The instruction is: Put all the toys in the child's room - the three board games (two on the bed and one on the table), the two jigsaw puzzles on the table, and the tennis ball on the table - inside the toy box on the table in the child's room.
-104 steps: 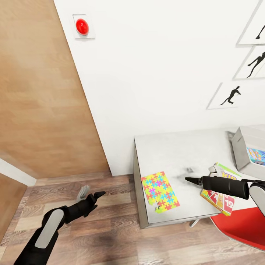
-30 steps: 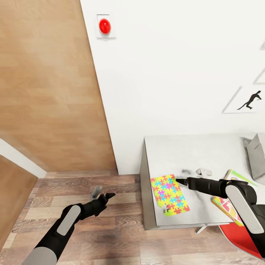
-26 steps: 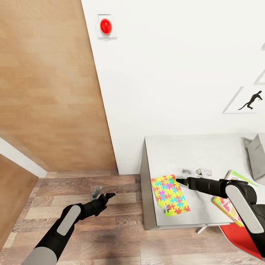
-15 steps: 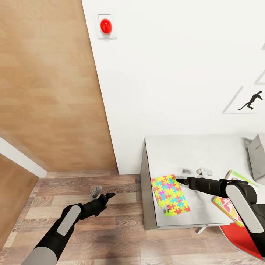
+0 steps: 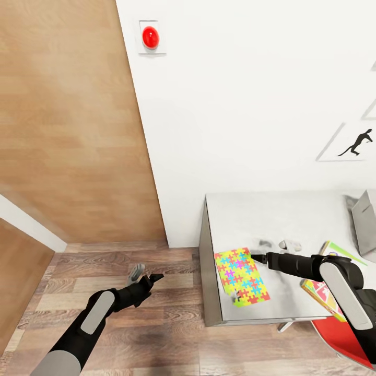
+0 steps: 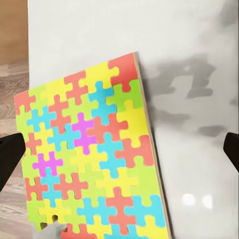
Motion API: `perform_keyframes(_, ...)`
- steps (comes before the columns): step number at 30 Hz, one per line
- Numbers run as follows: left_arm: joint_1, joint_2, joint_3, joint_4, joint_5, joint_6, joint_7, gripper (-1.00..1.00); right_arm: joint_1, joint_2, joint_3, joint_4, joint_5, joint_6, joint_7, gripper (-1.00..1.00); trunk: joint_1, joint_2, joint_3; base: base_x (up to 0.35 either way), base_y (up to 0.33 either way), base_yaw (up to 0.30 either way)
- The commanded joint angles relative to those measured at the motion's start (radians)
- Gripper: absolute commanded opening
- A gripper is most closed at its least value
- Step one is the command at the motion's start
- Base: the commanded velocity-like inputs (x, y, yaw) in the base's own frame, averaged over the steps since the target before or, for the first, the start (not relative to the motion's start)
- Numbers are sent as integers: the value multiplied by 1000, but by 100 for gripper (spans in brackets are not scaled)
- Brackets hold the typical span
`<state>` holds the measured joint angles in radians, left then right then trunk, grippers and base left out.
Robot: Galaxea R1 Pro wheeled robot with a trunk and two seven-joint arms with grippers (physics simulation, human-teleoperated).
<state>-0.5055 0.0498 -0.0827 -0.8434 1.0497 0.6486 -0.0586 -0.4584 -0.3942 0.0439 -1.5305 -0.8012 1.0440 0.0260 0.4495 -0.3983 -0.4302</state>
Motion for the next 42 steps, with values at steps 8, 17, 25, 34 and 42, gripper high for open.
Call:
perform_keyframes(8, -1, 1, -2, 0, -2, 2, -3, 100, -25, -1, 0, 41, 4, 3, -1, 100, 1, -2, -1, 0, 0, 0)
perform_keyframes(17, -1, 1, -2, 0, -2, 2, -3, 100, -50, -1, 0, 102, 4, 3, -6, 100, 1, -2, -2, 0, 0, 0)
perform_keyframes(25, -1, 1, -2, 0, -2, 2, -3, 100, -94, 0, 4, 182, 3, 3, -6, 100, 1, -2, -6, 0, 0, 0)
perform_keyframes(34, -1, 1, -2, 0, -2, 2, -3, 100, -108, 4, 6, 218, 1, 3, -4, 100, 1, -2, -16, 0, 0, 0)
perform_keyframes(42, -1, 1, -1, 0, -2, 2, -3, 100, -113, 12, 7, 231, 1, 3, -3, 100, 1, -2, -27, 0, 0, 0)
